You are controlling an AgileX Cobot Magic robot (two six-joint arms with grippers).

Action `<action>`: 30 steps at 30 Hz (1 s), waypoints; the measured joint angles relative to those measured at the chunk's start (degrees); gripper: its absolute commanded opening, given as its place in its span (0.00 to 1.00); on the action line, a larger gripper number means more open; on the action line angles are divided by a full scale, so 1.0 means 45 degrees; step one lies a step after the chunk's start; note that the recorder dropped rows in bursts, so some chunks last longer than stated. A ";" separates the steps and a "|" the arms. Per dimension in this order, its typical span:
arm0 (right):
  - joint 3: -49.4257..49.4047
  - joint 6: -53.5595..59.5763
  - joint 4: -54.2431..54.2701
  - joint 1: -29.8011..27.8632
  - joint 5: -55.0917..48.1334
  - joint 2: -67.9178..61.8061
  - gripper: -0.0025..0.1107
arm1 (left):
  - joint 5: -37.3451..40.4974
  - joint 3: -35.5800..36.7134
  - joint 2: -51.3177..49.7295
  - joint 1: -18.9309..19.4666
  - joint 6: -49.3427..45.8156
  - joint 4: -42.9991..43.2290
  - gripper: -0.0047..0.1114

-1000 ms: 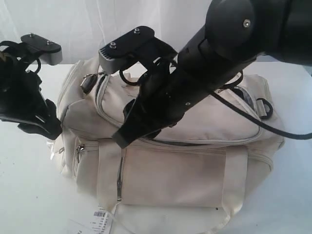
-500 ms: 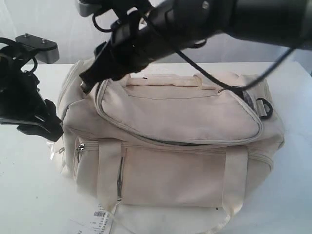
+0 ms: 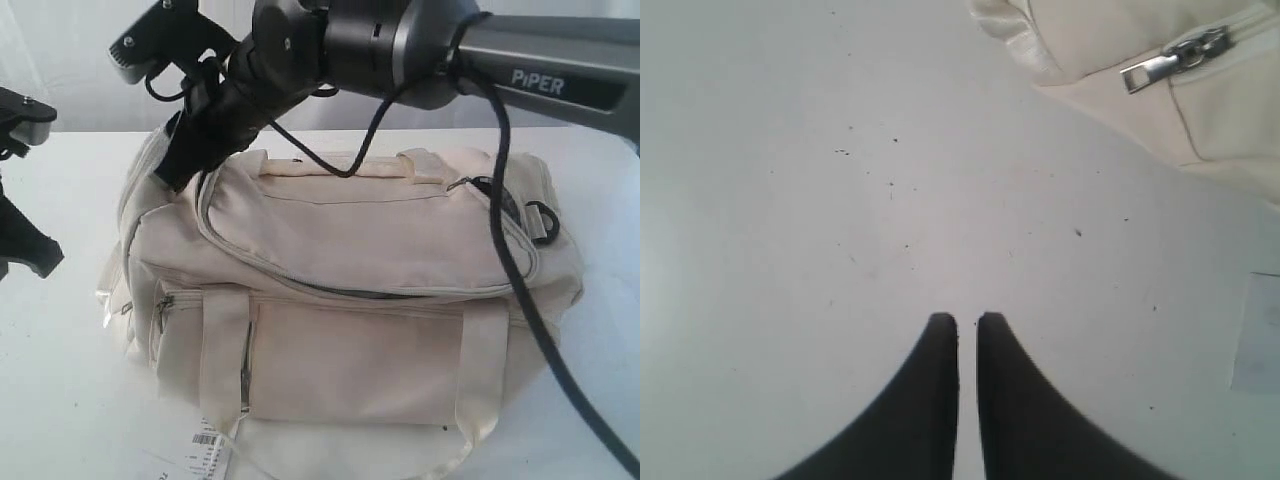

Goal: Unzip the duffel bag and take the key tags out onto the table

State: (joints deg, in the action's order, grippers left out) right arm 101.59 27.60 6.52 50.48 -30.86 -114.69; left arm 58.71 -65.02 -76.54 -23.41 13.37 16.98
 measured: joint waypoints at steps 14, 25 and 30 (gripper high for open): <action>0.0087 0.0541 -0.0090 0.0000 0.0507 -0.0522 0.12 | 0.0026 0.0000 0.0000 0.0000 0.0238 0.0259 0.04; 0.0539 -0.0054 -0.0235 -0.0193 0.1480 -0.0673 0.02 | 0.0026 0.0000 0.0000 0.0000 0.0238 0.0259 0.04; 0.0822 -0.1185 -0.0210 -0.0701 0.1556 -0.0673 0.02 | 0.0026 0.0000 0.0000 0.0000 0.0238 0.0259 0.04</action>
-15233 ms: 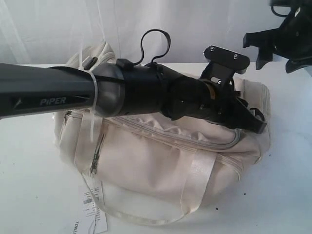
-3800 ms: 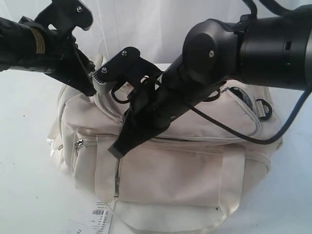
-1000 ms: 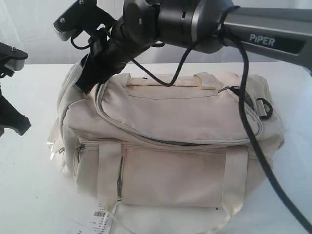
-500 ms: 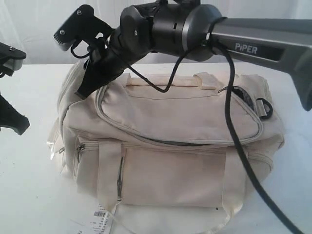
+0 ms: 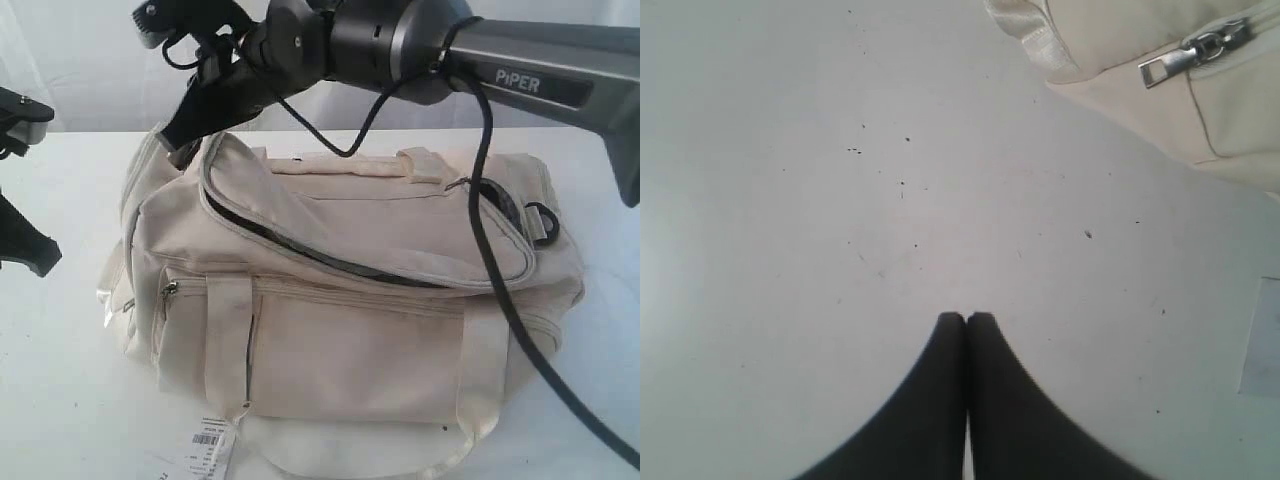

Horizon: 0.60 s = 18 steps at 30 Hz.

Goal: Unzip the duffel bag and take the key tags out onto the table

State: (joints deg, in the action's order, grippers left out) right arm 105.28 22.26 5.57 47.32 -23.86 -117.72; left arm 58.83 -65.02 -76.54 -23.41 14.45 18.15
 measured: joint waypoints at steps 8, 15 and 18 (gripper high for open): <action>0.0021 -0.0631 0.0751 -0.0458 0.0117 -0.0302 0.02 | 0.0000 0.0000 0.0000 0.0000 0.0000 -0.0075 0.04; 0.0021 -0.0656 0.0996 -0.0481 0.1103 -0.0826 0.02 | 0.0000 0.0000 0.0000 0.0000 0.0000 -0.0119 0.04; 0.0030 -0.0680 0.1215 -0.0481 0.1781 -0.1005 0.02 | 0.0000 0.0000 0.0000 0.0000 0.0000 -0.0119 0.04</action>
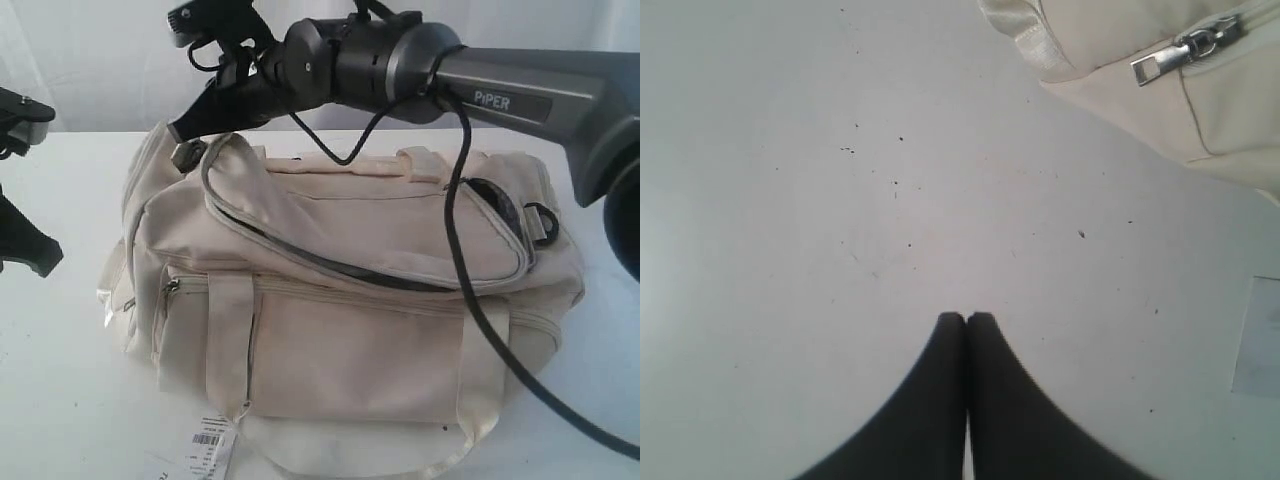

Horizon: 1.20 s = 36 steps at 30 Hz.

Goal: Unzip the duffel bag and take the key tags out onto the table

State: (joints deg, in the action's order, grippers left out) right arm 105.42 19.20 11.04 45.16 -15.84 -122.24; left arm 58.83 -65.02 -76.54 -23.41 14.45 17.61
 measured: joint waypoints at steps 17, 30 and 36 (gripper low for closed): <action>0.1508 0.0000 0.0521 -0.0052 -0.0092 -0.1521 0.28 | 0.0000 0.0000 0.0000 0.0000 0.0000 -0.0089 0.04; 0.2757 0.0000 0.0127 -0.0339 -0.6493 0.0953 0.57 | 0.0000 0.0000 0.0000 0.0000 -0.0611 -0.0710 0.04; 0.2774 0.0430 0.0590 -0.0339 -1.1440 0.2537 0.55 | 0.0000 0.0000 0.0000 0.0000 -0.0649 -0.0710 0.04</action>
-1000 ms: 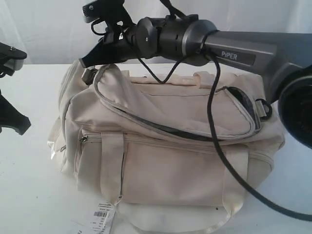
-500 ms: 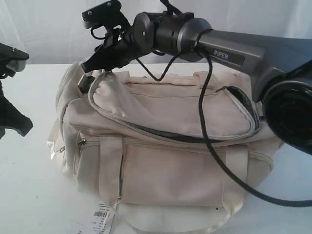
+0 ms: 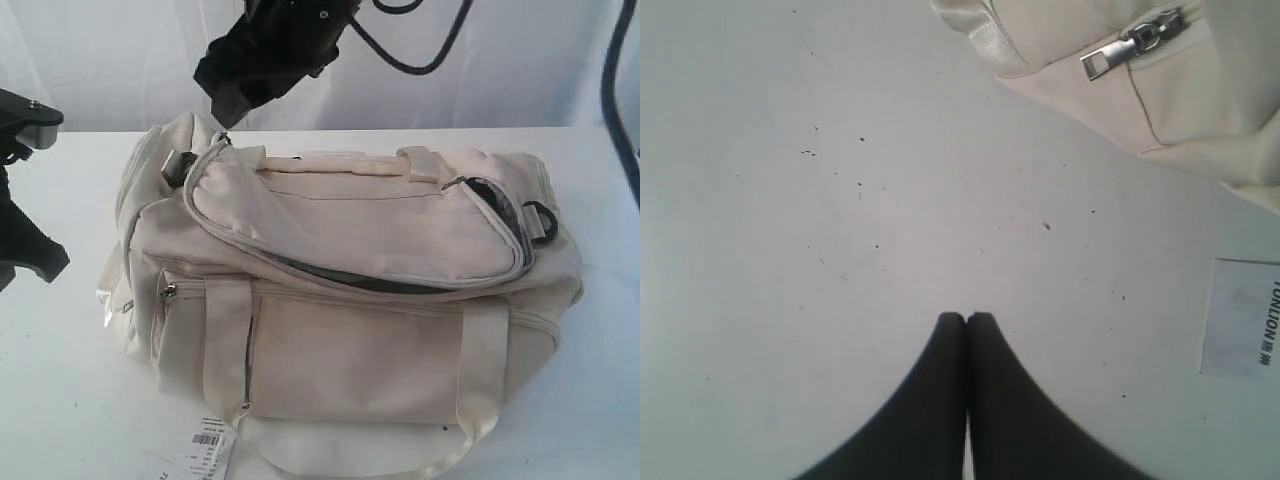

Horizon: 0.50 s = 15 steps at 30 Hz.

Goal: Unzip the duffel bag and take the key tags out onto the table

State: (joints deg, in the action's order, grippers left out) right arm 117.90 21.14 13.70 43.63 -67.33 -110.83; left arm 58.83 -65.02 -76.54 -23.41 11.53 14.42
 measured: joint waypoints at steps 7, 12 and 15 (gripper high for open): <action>-0.3452 0.0690 0.2284 0.0586 -0.0541 0.2578 0.33 | 0.0000 0.0000 0.0000 0.0000 0.0000 -0.0008 0.04; -0.6212 0.2227 0.1872 0.0799 -0.0585 0.3833 0.30 | 0.0000 0.0000 0.0000 0.0000 0.0000 -0.0089 0.04; -0.6766 0.2948 0.0526 0.0819 -0.0604 0.3649 0.33 | 0.0000 0.0000 0.0000 0.0000 -0.0026 -0.0137 0.04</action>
State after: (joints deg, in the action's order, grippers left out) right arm 87.45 34.40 16.07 47.32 -70.04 -94.41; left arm 58.83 -65.02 -76.54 -23.41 11.41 13.80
